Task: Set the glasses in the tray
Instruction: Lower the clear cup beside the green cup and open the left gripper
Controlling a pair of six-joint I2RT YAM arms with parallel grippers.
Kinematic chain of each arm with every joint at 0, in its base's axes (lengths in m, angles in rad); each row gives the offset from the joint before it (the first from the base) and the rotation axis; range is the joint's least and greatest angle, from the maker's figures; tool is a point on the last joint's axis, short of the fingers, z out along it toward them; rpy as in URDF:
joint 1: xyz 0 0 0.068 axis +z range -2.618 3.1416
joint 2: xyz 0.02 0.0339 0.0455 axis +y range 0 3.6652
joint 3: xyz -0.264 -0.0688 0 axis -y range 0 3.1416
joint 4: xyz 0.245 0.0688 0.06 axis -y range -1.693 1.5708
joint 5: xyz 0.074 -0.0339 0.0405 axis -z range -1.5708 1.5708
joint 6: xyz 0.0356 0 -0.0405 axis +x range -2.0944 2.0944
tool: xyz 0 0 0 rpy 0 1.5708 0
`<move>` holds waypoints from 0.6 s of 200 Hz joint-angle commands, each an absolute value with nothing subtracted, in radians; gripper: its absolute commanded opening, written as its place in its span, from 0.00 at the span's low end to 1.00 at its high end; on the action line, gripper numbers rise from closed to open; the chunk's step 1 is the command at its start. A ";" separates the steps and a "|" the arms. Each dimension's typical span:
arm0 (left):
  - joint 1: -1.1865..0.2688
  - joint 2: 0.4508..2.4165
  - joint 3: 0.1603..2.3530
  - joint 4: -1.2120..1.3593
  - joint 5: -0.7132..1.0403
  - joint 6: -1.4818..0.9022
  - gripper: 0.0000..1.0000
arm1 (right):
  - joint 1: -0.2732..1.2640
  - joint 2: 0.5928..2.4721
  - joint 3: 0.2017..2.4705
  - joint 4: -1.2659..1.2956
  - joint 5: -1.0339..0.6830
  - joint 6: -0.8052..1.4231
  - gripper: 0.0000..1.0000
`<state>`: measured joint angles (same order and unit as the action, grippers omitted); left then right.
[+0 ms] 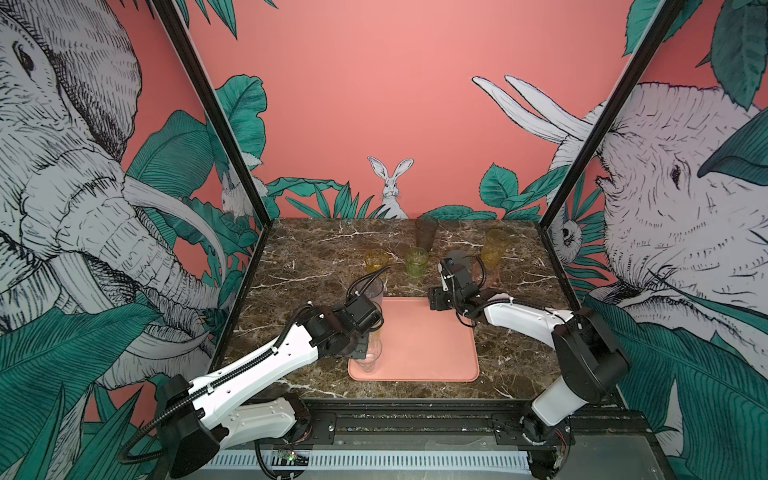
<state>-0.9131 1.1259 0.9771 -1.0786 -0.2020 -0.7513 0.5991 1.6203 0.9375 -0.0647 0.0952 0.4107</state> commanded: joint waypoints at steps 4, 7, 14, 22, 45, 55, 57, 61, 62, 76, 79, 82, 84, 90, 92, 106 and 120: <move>-0.916 1.104 0.993 -1.095 -0.224 -0.760 0.30 | 0.595 1.620 0.961 -0.058 0.105 0.402 0.77; -0.916 1.102 0.993 -1.096 -0.226 -0.759 0.31 | 0.594 1.617 0.960 -0.058 0.106 0.402 0.77; -0.916 1.099 0.994 -1.099 -0.233 -0.757 0.34 | 0.593 1.610 0.957 -0.057 0.110 0.401 0.77; -0.916 1.093 0.997 -1.106 -0.239 -0.753 0.36 | 0.593 1.610 0.951 -0.057 0.116 0.399 0.77; -0.916 1.072 1.025 -1.124 -0.259 -0.735 0.46 | 0.595 1.567 0.948 -0.060 0.122 0.394 0.77; -0.916 1.065 1.045 -1.134 -0.276 -0.722 0.51 | 0.594 1.561 0.950 -0.065 0.126 0.394 0.77; -0.916 1.064 1.048 -1.136 -0.280 -0.721 0.52 | 0.595 1.559 0.952 -0.067 0.127 0.394 0.77; -0.916 1.062 1.056 -1.140 -0.286 -0.715 0.54 | 0.595 1.556 0.955 -0.073 0.129 0.396 0.77; -0.915 1.062 1.059 -1.141 -0.288 -0.715 0.54 | 0.594 1.556 0.957 -0.074 0.130 0.397 0.77; -0.914 1.062 1.087 -1.157 -0.307 -0.696 0.62 | 0.594 1.537 0.973 -0.109 0.137 0.397 0.77; -0.914 1.062 1.092 -1.160 -0.311 -0.691 0.63 | 0.595 1.531 0.975 -0.117 0.139 0.397 0.77; -0.914 1.064 1.098 -1.162 -0.314 -0.687 0.65 | 0.594 1.525 0.978 -0.126 0.140 0.397 0.77; -0.914 1.064 1.101 -1.164 -0.317 -0.683 0.65 | 0.595 1.521 0.980 -0.133 0.142 0.397 0.77; -0.914 1.066 1.112 -1.167 -0.322 -0.674 0.67 | 0.594 1.507 0.989 -0.156 0.150 0.397 0.77; -0.914 1.066 1.116 -1.169 -0.323 -0.672 0.67 | 0.594 1.503 0.993 -0.168 0.153 0.397 0.77; -0.913 1.073 1.145 -1.178 -0.340 -0.647 0.71 | 0.594 1.468 1.018 -0.234 0.185 0.397 0.77; -0.904 1.077 1.174 -1.182 -0.349 -0.624 0.75 | 0.594 1.431 1.046 -0.290 0.200 0.401 0.77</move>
<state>-0.9127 1.0798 1.1183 -1.1347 -0.2974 -0.6670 0.5991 1.5116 0.9810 -0.1848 0.1417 0.4068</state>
